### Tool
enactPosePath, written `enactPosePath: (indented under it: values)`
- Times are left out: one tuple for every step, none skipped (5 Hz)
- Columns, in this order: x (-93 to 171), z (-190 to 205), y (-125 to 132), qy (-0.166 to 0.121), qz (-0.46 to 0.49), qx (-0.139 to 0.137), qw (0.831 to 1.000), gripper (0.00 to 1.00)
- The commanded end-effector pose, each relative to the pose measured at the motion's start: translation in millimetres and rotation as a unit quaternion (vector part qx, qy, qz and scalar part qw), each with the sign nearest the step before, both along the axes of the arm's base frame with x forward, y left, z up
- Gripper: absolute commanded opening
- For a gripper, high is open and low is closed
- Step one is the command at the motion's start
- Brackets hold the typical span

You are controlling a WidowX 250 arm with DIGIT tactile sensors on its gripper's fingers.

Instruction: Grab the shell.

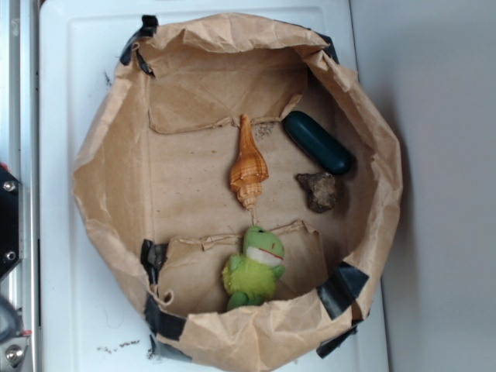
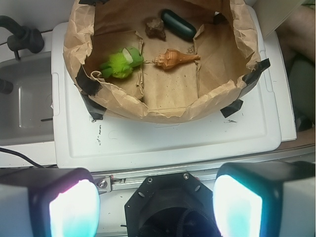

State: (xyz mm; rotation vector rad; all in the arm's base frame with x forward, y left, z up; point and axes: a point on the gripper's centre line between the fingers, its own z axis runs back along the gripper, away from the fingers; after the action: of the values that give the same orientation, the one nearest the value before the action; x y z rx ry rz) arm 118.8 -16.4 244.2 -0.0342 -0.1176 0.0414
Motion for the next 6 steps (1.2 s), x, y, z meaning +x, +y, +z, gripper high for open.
enactPosePath:
  values:
    - [0, 0, 0, 0.0, 0.0, 0.0, 1.0, 1.0]
    - [50, -16, 4, -0.013, 0.117, -0.01, 0.993, 1.0]
    - [99, -38, 5, -0.033, 0.189, -0.012, 0.981, 1.0]
    - [147, -60, 15, -0.034, 0.268, 0.001, 0.963, 1.0]
    - [147, -60, 15, -0.034, 0.268, 0.001, 0.963, 1.0]
    - [147, -60, 15, -0.034, 0.268, 0.001, 0.963, 1.0]
